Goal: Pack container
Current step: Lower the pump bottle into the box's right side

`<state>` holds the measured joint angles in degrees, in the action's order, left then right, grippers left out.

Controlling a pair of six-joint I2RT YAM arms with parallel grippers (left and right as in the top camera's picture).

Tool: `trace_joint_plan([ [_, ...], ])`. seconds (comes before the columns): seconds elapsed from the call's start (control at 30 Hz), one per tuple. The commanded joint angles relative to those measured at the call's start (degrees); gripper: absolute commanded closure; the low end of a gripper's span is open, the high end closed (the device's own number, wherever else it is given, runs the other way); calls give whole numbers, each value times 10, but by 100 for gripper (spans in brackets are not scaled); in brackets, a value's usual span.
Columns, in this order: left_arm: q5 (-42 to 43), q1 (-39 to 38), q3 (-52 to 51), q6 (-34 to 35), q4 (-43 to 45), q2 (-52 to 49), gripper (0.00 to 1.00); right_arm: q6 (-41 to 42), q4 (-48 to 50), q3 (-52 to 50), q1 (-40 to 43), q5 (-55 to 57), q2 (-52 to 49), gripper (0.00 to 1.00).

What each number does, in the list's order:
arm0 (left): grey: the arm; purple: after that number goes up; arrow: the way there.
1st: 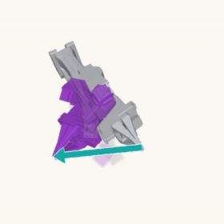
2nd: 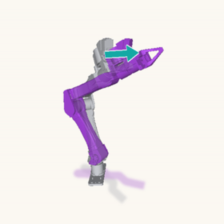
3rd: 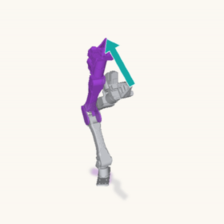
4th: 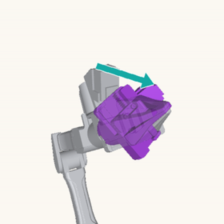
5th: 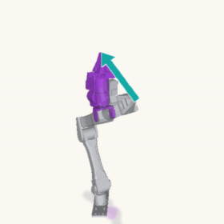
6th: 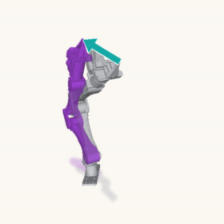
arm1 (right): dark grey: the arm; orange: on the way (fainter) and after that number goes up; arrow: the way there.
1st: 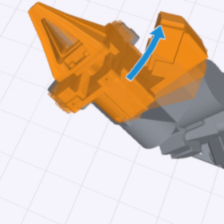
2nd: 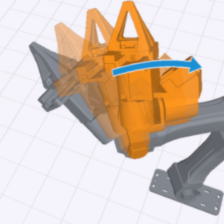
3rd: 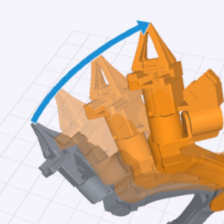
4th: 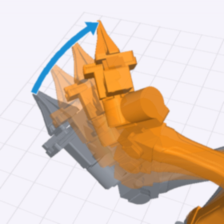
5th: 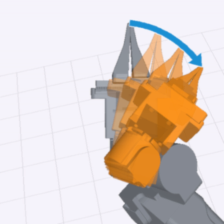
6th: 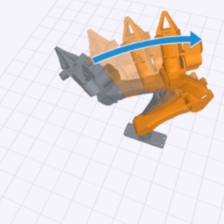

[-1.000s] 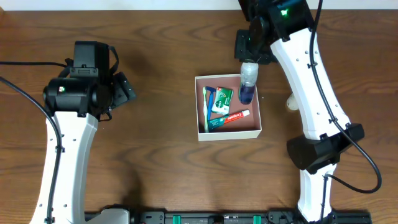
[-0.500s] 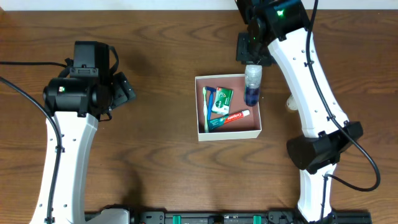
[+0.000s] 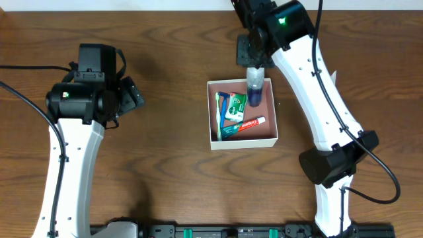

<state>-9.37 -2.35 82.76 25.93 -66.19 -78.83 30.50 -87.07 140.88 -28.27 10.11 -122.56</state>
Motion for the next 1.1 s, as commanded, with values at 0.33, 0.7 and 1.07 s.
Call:
trace_joint_plan([
  [0.33, -3, 2, 1, 9, -2, -2, 2, -37, 10, 3, 3, 64, 9, 96],
  [0.7, -3, 2, 1, 9, -2, -2, 2, -31, -55, 3, 5, 31, 39, 96],
  [1.07, -3, 2, 1, 9, -2, -2, 2, -22, -87, 3, 5, 16, 40, 93],
])
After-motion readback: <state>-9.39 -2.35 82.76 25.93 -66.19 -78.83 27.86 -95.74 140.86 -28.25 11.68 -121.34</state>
